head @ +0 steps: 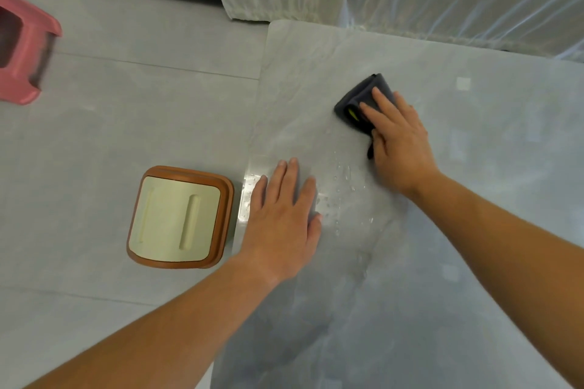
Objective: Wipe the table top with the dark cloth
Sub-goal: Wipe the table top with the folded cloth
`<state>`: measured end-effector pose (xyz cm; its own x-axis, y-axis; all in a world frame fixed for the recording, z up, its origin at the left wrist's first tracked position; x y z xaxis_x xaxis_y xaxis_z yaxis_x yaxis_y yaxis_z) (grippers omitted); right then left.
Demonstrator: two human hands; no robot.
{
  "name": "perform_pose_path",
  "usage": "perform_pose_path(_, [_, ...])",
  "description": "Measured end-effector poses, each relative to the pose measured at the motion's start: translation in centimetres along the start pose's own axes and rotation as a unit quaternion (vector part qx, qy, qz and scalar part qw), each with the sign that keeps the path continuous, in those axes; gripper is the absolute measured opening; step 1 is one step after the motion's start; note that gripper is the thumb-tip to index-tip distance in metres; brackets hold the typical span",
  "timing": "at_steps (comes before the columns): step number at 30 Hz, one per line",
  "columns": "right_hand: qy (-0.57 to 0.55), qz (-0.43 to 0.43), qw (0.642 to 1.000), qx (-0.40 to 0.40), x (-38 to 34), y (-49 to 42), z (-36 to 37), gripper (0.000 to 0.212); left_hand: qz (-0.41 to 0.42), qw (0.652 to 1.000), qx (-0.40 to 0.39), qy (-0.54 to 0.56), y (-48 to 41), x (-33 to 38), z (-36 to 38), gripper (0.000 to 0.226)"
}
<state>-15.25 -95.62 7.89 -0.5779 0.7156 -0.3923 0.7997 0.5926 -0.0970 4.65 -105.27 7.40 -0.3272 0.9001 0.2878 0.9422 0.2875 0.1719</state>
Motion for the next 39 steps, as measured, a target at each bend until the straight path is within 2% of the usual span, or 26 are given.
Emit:
perform_pose_path(2, [-0.003, 0.041, 0.999, 0.017, -1.9, 1.4, 0.3, 0.058, 0.0, 1.0, -0.001, -0.011, 0.2, 0.0, 0.2, 0.061])
perform_pose_path(6, [0.008, -0.081, 0.996, -0.042, -5.2, 6.6, 1.6, 0.062, 0.003, 1.0, 0.016, -0.011, 0.2, -0.2, 0.3, 0.063])
perform_pose_path(8, [0.003, -0.093, 0.995, -0.047, -4.1, 6.9, 1.1, 0.059, 0.011, 1.0, 0.017, -0.015, 0.3, -0.3, 0.4, 0.064])
perform_pose_path(13, [0.009, 0.086, 0.996, 0.017, -1.6, 5.7, 0.4, 0.057, 0.018, 0.999, 0.019, -0.018, 1.7, 0.0, 0.7, 0.065])
perform_pose_path(15, [0.008, 0.095, 0.995, 0.018, -2.9, 7.3, 0.9, 0.054, 0.003, 1.0, 0.03, 0.002, 2.6, 0.3, 0.5, 0.065])
perform_pose_path(20, [0.018, -0.09, 0.995, -0.037, -5.6, 13.1, 1.4, 0.049, -0.034, 0.998, 0.043, 0.014, 6.0, 1.1, 0.6, 0.063])
perform_pose_path(22, [0.036, -0.124, 0.991, -0.037, -4.4, 12.5, 1.1, 0.052, -0.042, 0.998, 0.038, 0.003, 7.1, 1.4, 1.1, 0.063])
perform_pose_path(23, [0.042, -0.111, 0.993, -0.027, -3.4, 11.7, 0.9, 0.054, -0.043, 0.998, 0.038, -0.001, 7.3, 1.5, 1.3, 0.063])
perform_pose_path(26, [0.032, 0.008, 0.999, 0.009, -1.0, 9.8, 0.4, 0.052, -0.051, 0.997, 0.052, 0.0, 7.2, 1.7, 1.2, 0.062])
perform_pose_path(28, [0.019, 0.047, 0.998, 0.024, -1.6, 10.5, 0.5, 0.054, -0.059, 0.997, 0.057, 0.009, 7.0, 1.9, 1.2, 0.061])
perform_pose_path(30, [0.016, 0.019, 0.999, 0.027, -3.3, 12.9, 0.7, 0.059, -0.063, 0.996, 0.055, 0.018, 7.1, 2.0, 1.2, 0.061])
perform_pose_path(35, [0.005, -0.141, 0.99, -0.021, -4.4, 18.1, 0.6, 0.06, -0.062, 0.996, 0.057, 0.036, 7.0, 1.8, 1.3, 0.063])
perform_pose_path(37, [0.016, -0.12, 0.993, -0.011, -2.8, 16.9, 0.2, 0.061, -0.053, 0.996, 0.056, 0.035, 7.2, 1.5, 1.4, 0.064])
perform_pose_path(39, [0.019, -0.031, 0.999, 0.024, -1.3, 15.5, -0.4, 0.058, -0.046, 0.997, 0.055, 0.037, 7.6, 1.2, 1.5, 0.063])
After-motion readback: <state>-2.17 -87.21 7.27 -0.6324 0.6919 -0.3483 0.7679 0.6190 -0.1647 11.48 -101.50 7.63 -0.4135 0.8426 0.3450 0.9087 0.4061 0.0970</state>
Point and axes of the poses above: each hand's wrist, its own y-axis away from the middle knuckle, its own z-axis out of the palm, x = y × z, the point moved 8 cm from there along -y, towards the middle knuckle, and after that the axes turned 13 degrees about x, right-handed, at the moved point
